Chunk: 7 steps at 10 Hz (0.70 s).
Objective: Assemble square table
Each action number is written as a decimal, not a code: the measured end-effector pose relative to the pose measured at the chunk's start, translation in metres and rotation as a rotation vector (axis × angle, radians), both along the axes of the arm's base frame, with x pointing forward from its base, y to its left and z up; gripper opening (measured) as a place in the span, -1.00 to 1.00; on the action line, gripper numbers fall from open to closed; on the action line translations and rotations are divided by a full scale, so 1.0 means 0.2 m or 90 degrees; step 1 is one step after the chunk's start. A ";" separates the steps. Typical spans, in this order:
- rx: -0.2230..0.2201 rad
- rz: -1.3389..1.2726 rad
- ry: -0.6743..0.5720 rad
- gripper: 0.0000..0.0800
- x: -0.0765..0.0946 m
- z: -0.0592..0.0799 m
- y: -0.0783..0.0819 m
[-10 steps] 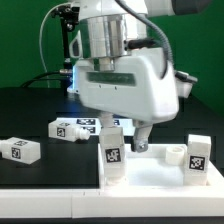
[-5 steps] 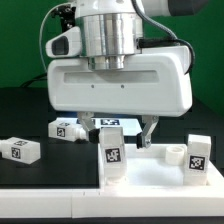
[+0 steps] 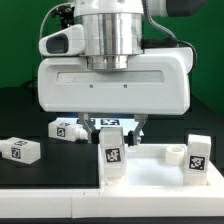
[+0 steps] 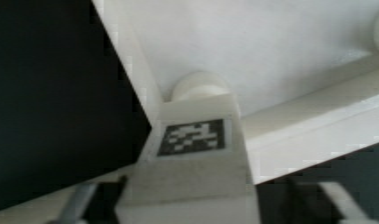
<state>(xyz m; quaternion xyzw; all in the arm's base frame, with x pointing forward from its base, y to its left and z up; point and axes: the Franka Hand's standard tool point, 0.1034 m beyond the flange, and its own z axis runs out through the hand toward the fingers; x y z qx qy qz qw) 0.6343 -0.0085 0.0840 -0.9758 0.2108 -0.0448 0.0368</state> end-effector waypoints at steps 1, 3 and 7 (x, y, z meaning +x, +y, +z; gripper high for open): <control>0.004 -0.036 0.002 -0.29 0.00 0.00 0.00; 0.014 -0.128 0.007 -0.29 0.00 0.00 0.00; 0.052 -0.565 0.028 -0.29 0.00 -0.01 0.03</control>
Offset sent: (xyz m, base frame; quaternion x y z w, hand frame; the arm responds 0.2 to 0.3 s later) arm 0.0000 0.0000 0.0000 0.0000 0.0000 0.1938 0.9810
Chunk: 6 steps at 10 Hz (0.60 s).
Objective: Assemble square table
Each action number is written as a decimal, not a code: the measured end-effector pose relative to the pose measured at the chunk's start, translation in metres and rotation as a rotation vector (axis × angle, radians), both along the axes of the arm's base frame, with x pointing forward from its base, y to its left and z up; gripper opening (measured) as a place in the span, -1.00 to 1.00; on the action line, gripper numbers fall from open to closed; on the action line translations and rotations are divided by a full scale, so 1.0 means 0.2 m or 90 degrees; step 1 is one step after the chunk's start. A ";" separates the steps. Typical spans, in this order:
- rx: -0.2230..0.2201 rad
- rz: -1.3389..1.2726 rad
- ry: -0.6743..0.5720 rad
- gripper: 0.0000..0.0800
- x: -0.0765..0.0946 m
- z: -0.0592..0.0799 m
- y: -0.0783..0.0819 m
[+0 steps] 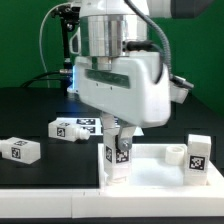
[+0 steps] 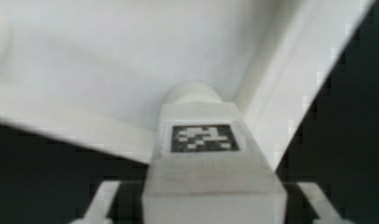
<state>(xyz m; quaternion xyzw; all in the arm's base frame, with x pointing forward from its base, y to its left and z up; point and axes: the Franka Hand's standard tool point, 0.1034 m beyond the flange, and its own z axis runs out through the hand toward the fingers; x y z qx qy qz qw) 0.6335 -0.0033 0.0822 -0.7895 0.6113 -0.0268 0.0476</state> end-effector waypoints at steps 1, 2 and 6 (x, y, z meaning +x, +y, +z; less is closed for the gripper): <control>0.016 -0.101 0.003 -0.29 0.00 0.00 0.00; 0.047 -0.218 0.003 -0.29 0.00 0.00 0.00; 0.064 -0.284 0.005 -0.27 0.00 -0.01 0.00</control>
Offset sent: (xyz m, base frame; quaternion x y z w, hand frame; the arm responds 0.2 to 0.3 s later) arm 0.0000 0.0000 0.0000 0.0000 0.0000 0.1296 0.9916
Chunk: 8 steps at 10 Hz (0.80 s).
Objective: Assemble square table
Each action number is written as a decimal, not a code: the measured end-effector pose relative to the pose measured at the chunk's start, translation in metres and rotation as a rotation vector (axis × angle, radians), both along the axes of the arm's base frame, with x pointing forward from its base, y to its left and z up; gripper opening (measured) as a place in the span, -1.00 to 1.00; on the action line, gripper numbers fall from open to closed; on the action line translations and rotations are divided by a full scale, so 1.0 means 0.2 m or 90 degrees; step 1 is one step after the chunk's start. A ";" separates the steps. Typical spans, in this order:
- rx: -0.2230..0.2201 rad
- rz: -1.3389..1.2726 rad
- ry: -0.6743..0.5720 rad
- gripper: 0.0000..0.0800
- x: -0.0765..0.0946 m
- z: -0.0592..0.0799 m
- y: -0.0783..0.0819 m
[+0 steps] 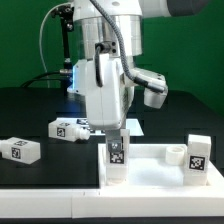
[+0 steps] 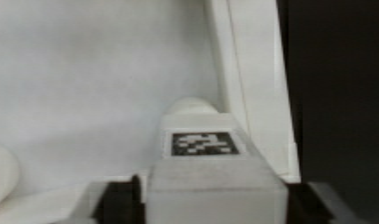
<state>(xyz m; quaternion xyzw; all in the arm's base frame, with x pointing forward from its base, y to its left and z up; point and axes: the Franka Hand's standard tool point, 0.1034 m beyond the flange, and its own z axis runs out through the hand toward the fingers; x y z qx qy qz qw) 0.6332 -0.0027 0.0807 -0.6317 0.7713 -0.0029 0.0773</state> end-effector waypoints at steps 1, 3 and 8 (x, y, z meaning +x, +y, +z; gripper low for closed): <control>-0.023 0.124 -0.007 0.24 0.00 0.00 0.01; -0.047 0.370 -0.023 0.54 -0.01 -0.01 0.03; -0.119 0.777 -0.048 0.62 0.00 0.00 0.01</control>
Offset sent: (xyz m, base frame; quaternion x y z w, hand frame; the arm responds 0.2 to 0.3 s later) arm 0.0000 0.0000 0.0000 0.0000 0.0000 -0.1296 0.9916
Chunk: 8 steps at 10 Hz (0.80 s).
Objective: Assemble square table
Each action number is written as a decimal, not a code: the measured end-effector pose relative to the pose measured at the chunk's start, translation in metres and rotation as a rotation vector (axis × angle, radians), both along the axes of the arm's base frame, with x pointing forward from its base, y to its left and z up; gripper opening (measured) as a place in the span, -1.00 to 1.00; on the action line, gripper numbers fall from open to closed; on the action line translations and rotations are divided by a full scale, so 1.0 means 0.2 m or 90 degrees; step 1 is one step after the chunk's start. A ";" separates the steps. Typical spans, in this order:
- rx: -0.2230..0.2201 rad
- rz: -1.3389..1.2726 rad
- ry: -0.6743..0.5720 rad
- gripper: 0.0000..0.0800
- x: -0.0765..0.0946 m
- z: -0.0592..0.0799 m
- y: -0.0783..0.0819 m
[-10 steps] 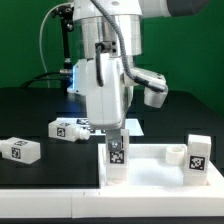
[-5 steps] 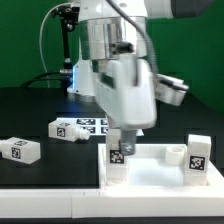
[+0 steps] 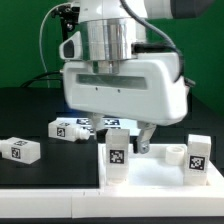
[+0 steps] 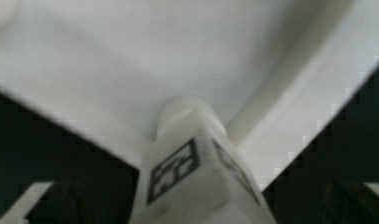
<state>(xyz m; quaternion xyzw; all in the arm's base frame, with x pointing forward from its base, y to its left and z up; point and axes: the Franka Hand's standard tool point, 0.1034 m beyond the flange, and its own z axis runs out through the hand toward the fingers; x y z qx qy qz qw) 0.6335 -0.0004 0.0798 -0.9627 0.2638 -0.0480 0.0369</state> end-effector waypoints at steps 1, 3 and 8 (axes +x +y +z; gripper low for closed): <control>-0.013 0.105 -0.005 0.62 0.00 0.00 -0.01; -0.011 0.082 -0.003 0.52 0.00 0.00 -0.02; 0.009 -0.095 0.005 -0.29 0.00 -0.01 -0.02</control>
Offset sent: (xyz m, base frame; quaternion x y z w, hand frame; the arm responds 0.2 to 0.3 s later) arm 0.0000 0.0000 0.0000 0.0000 0.0000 0.0000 1.0000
